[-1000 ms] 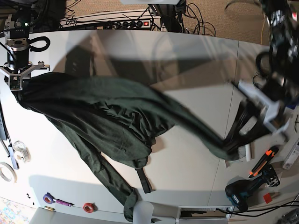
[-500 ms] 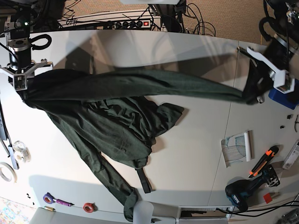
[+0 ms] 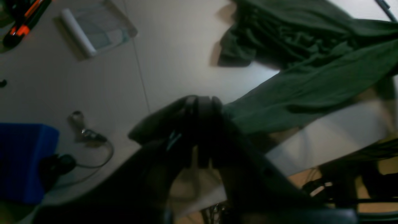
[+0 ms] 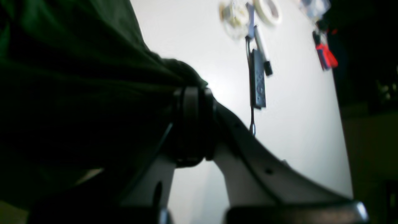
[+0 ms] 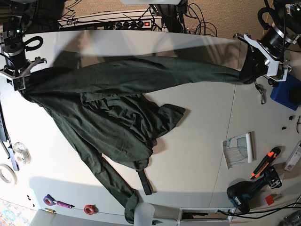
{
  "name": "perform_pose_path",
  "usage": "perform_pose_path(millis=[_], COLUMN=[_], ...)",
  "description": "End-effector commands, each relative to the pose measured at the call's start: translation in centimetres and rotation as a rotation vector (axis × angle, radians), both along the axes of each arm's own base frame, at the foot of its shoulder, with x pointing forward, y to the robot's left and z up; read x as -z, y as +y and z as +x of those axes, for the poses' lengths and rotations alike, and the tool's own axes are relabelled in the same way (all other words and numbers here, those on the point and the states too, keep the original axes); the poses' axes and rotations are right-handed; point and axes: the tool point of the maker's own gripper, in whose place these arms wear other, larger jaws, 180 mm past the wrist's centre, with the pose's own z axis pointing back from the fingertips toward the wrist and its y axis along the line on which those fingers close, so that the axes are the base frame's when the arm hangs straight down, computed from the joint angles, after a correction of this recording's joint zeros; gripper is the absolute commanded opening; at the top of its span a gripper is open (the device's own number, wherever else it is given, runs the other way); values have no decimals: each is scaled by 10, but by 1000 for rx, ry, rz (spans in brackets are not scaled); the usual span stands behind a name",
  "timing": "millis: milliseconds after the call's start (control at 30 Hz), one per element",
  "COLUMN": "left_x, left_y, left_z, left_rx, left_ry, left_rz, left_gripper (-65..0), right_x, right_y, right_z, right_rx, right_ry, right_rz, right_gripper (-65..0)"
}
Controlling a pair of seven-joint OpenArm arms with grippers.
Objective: Layout the t-shirt on the table in an organized manner, then fold the t-shirt properly
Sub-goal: 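Pull the sleeve with the left gripper away from the right gripper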
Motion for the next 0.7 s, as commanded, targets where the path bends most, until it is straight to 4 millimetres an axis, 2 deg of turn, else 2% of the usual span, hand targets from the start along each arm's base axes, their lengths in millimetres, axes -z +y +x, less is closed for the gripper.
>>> perform_pose_path(millis=[0, 200, 433, 667], left_x=[-6, 10, 27, 33], left_y=[0, 5, 12, 16], left_z=[0, -8, -14, -17], left_rx=[3, 6, -2, 2], left_ry=[-19, 71, 146, 181], left_rz=[7, 59, 63, 78], left_gripper=[-650, -650, -650, -650], right_x=[-14, -3, 3, 1], right_y=[-2, 6, -4, -7], right_z=[6, 2, -10, -10], right_rx=[-17, -73, -91, -105], right_ry=[-41, 33, 136, 151], right_rz=[-26, -23, -89, -111], right_gripper=[-650, -650, -650, -650])
